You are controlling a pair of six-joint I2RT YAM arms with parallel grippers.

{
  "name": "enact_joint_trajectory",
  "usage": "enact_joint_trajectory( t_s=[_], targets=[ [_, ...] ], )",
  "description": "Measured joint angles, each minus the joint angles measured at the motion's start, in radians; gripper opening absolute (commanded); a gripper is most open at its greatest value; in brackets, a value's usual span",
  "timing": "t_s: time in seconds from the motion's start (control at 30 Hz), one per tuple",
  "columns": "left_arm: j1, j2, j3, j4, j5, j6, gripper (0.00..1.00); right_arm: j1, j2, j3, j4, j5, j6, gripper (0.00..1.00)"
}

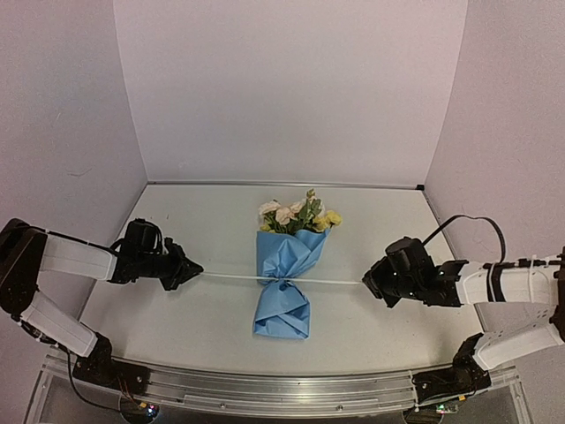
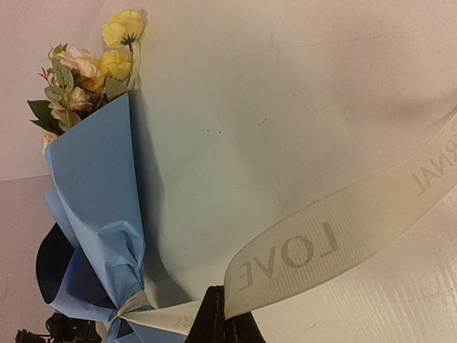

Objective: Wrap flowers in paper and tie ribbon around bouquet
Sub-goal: Tie the ribbon around the folded bouquet.

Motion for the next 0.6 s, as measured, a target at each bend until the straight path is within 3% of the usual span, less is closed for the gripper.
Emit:
enact_joint_trajectory(
  t_s=[0.23, 0.6],
  targets=[
    [0.083, 0.005, -0.058, 0.016, 0.121, -0.002, 0.0, -0.107, -0.036, -0.068, -0.01, -0.148, -0.006, 0.0],
    [0.127, 0.015, -0.057, -0.003, 0.184, 0.039, 0.0, -0.173, -0.084, -0.082, -0.054, -0.228, -0.075, 0.0]
  ],
)
